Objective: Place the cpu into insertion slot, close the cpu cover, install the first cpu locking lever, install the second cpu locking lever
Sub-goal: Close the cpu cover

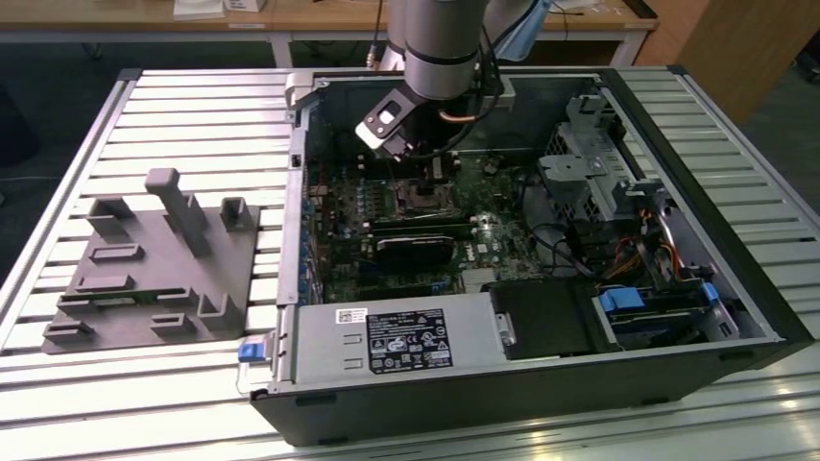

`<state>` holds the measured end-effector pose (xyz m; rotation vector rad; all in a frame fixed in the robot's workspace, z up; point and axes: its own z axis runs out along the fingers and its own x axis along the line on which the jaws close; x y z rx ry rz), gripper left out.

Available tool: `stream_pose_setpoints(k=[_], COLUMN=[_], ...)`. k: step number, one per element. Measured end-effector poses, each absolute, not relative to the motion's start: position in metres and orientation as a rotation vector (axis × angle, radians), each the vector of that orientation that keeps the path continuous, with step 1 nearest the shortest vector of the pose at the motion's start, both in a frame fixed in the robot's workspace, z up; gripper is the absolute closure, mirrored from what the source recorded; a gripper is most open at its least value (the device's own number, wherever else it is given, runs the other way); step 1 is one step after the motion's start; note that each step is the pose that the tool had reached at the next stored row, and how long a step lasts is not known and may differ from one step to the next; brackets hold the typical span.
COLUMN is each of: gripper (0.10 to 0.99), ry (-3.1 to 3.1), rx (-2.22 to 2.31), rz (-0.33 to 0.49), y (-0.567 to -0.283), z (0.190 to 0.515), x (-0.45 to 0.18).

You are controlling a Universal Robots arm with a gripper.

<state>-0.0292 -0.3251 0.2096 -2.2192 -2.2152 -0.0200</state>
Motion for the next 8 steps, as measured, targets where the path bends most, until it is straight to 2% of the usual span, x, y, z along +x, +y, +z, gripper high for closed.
stream_pose_setpoints(k=[8], gripper=[0.980], ry=[-2.267], rx=[-2.166], rz=[-0.020], y=[-0.3251], z=[0.2096], x=[-0.0294])
